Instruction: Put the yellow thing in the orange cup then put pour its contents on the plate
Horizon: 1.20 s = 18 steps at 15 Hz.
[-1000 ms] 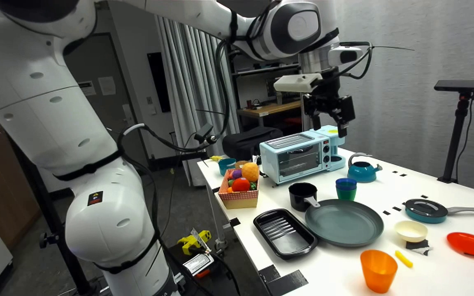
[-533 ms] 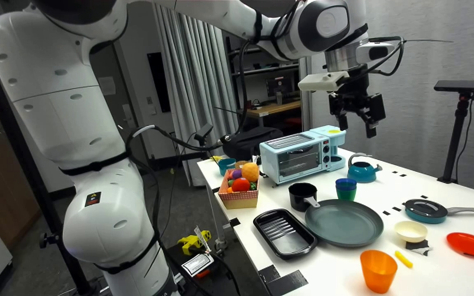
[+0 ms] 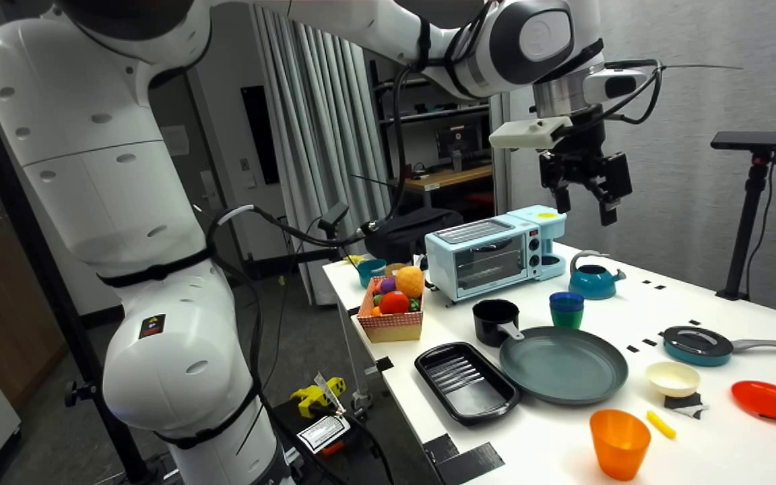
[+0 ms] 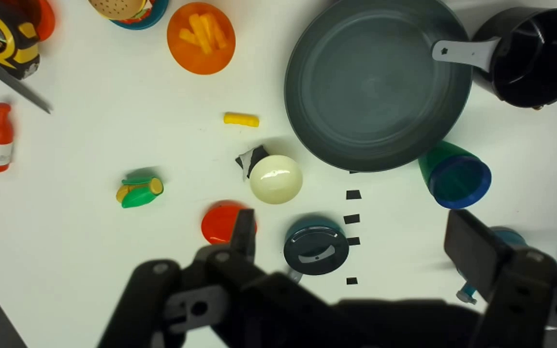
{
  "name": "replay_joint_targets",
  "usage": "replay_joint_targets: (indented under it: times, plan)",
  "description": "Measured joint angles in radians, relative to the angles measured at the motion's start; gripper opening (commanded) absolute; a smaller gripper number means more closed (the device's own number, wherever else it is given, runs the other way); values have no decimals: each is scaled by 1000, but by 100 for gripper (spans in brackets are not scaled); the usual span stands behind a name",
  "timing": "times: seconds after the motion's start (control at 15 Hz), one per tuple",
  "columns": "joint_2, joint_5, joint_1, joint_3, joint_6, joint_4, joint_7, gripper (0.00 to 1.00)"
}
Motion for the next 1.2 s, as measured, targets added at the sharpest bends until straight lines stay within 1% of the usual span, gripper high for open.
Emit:
replay_joint_targets:
  times: [0.2,0.47,0.87,1.2]
  plan:
    - [11,0,0,0,0,-1,0,100]
    - [70,0,-3,-17,25,18,23,100]
    - [195,0,-19,-68,127,61,101,100]
    - [314,16,-38,-101,195,129,145,100]
